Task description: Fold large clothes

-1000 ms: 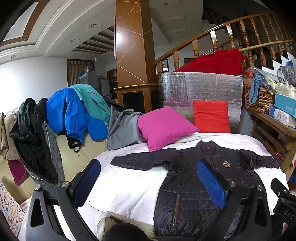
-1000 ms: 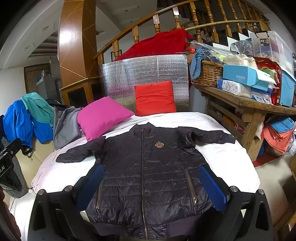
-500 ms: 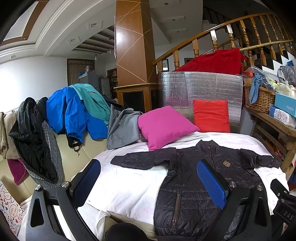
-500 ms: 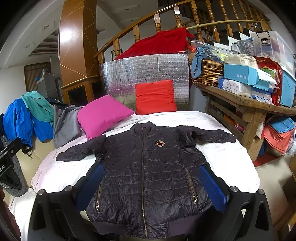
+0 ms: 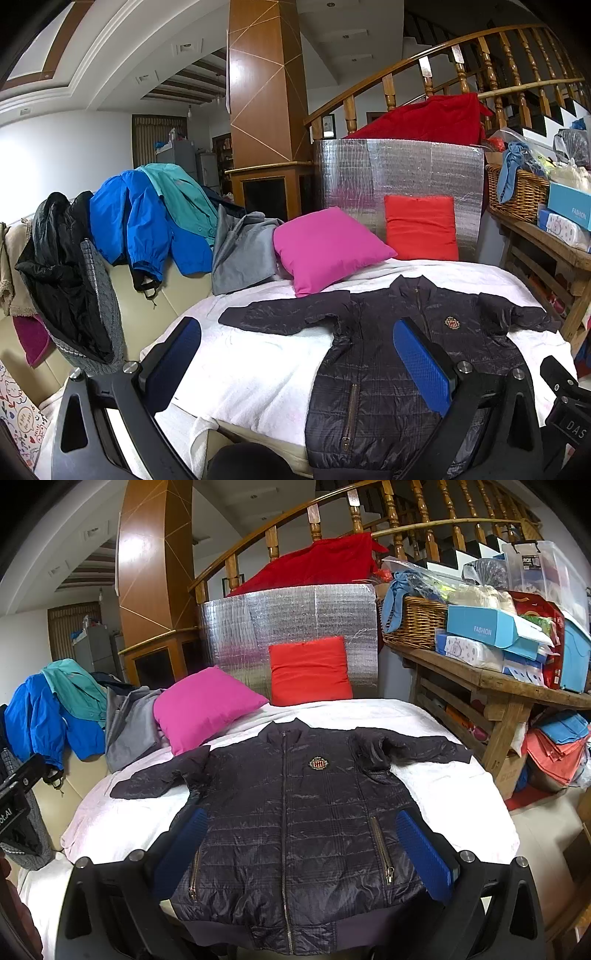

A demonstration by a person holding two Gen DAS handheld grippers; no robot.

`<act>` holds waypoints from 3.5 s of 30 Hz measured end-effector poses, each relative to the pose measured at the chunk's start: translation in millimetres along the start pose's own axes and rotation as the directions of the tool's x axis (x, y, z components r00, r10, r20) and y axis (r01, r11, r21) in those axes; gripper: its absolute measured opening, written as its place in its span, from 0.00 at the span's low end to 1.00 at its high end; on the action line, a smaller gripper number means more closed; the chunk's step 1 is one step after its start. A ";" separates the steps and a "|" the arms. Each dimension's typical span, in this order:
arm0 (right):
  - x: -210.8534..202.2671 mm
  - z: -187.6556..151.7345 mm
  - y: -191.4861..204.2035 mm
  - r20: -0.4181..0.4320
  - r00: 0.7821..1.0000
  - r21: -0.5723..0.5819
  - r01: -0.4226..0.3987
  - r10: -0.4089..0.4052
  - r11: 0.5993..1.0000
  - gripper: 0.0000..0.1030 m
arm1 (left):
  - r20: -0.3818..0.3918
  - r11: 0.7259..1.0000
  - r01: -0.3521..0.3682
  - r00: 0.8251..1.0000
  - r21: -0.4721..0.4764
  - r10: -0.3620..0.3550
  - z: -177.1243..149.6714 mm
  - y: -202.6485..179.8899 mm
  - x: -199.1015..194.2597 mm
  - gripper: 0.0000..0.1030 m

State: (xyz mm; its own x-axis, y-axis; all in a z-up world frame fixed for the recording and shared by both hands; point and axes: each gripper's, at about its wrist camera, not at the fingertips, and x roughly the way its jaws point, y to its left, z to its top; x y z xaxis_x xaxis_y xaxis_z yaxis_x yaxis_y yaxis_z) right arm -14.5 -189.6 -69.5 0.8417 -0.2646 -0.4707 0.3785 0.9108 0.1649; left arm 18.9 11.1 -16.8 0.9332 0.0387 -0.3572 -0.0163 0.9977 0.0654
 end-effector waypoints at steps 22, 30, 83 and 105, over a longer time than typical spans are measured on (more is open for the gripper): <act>0.8 -1.6 0.6 0.001 1.000 0.001 0.000 0.000 1.000 1.00 | 0.005 1.000 -0.001 1.000 -0.003 0.001 -1.7 1.1 -1.5 1.00; 1.0 -1.4 0.7 0.001 1.000 0.000 0.001 -0.001 1.000 1.00 | 0.006 1.000 0.000 1.000 -0.002 0.000 -1.9 1.2 -1.3 1.00; 440.5 4.6 -400.8 -0.114 0.964 0.923 0.013 0.241 0.384 0.89 | -0.564 0.987 0.159 0.814 -0.014 -0.139 -81.3 -188.4 403.2 1.00; 409.0 128.9 -155.2 0.071 0.864 0.472 -0.470 0.499 0.746 0.16 | -0.375 0.997 -0.047 0.925 0.066 0.068 -51.0 -114.9 394.0 1.00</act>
State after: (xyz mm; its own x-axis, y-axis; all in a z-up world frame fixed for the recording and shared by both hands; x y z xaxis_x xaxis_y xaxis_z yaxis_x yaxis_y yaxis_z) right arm 320.7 -480.0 -175.9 0.9433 0.2036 -0.2623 0.0685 0.6536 0.7537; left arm 370.1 -85.5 -212.6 0.7274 0.1243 -0.6749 -0.0364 0.9891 0.1430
